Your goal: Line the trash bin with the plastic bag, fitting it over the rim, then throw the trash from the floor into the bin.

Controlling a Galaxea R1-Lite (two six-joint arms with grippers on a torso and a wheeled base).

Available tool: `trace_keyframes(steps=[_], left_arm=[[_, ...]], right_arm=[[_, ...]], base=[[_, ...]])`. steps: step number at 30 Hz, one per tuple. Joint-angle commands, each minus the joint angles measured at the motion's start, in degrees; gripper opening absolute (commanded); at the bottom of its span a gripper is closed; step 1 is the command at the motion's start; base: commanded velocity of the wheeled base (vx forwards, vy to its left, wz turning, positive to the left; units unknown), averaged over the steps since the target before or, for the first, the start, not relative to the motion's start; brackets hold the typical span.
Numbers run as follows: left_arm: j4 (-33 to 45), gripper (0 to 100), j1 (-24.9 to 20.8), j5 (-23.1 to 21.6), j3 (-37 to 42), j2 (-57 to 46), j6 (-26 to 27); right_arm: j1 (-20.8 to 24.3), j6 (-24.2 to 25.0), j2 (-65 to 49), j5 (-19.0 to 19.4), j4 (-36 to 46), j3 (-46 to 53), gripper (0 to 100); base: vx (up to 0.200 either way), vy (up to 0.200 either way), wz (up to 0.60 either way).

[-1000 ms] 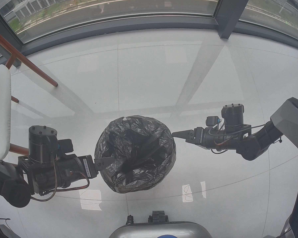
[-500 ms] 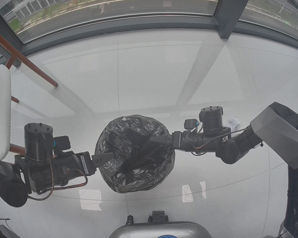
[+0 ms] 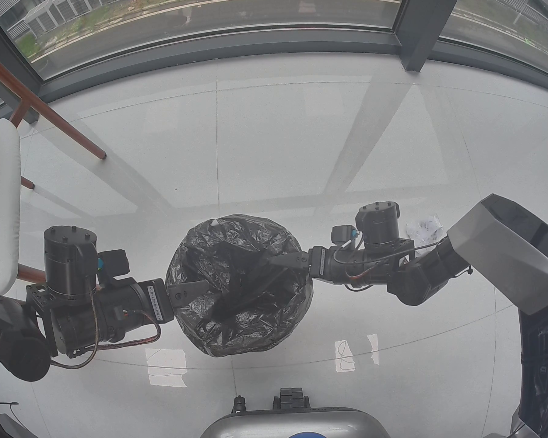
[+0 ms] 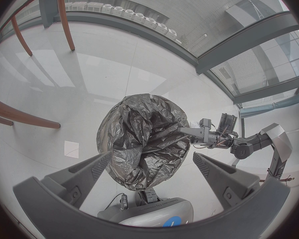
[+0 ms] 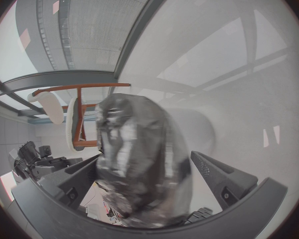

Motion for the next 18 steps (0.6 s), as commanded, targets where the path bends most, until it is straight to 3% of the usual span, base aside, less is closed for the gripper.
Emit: trace_keyframes(steps=[1,5,10,18], left_arm=[[0.0,100,0.0,-0.2,0.0,-0.1,0.0],[0.0,100,-0.1,-0.3,-0.2,-0.1,0.1],[0.1,100,-0.5,-0.5,0.0,-0.7,0.2],[0.7,100,-0.5,-0.5,0.5,-2.0,0.4]], right_arm=[[-4.8,-3.5,-0.9,-2.0,-0.5,6.4,100],[-9.8,-8.8,-6.3,-5.0,-0.7,13.3,100],[-14.3,-8.9,-15.5,-4.7,-0.6,18.7,100],[-14.9,-8.6,-23.9,-4.6,-0.7,22.6,100]], base=[[0.0,0.0,0.0],[0.0,0.0,0.0],[0.0,0.0,0.0],[0.0,0.0,0.0]])
